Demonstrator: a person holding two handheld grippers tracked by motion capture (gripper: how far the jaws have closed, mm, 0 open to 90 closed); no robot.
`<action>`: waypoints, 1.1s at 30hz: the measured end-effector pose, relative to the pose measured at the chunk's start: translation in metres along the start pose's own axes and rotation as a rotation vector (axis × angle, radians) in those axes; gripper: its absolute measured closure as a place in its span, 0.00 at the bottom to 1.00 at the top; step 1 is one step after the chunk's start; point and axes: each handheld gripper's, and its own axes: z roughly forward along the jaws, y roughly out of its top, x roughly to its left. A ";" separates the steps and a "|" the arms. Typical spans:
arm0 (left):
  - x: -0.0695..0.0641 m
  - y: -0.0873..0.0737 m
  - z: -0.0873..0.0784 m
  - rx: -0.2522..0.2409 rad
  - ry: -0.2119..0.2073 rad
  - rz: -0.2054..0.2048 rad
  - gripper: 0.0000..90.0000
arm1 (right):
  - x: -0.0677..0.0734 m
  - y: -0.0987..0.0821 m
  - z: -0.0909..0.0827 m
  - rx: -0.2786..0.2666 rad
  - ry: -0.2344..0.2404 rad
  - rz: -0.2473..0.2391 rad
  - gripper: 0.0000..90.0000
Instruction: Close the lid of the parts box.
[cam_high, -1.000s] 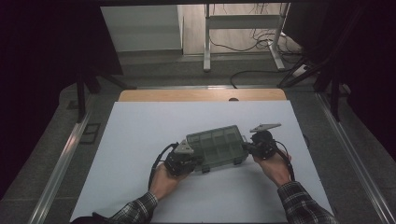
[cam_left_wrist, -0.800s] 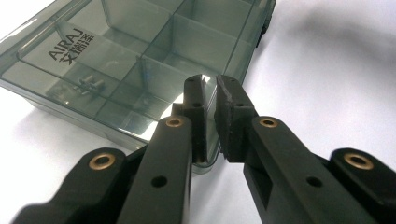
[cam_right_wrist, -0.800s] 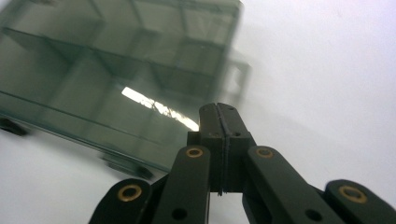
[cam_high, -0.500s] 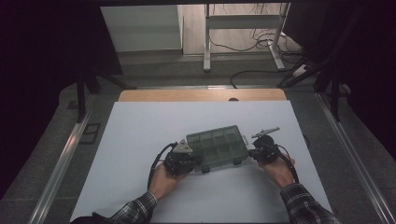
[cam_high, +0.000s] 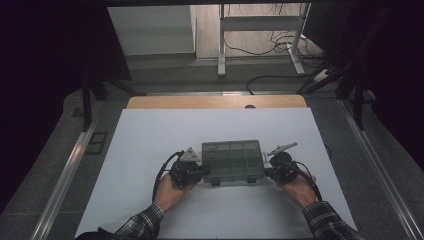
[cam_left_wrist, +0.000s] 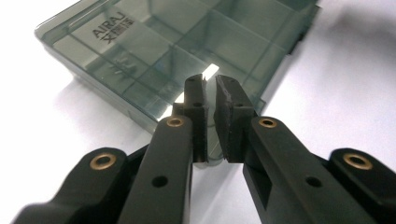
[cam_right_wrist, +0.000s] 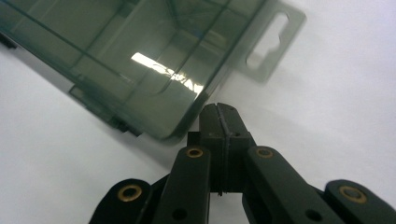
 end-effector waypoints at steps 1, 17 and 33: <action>0.000 0.000 0.000 0.001 0.002 -0.001 0.92 | 0.003 0.000 0.000 0.004 -0.006 -0.010 0.99; 0.000 -0.003 -0.003 -0.003 0.002 -0.020 0.93 | 0.005 0.005 0.002 -0.012 -0.033 -0.008 0.99; -0.002 -0.002 -0.004 -0.033 -0.001 -0.021 0.90 | -0.001 0.003 -0.010 -0.051 -0.035 0.014 0.98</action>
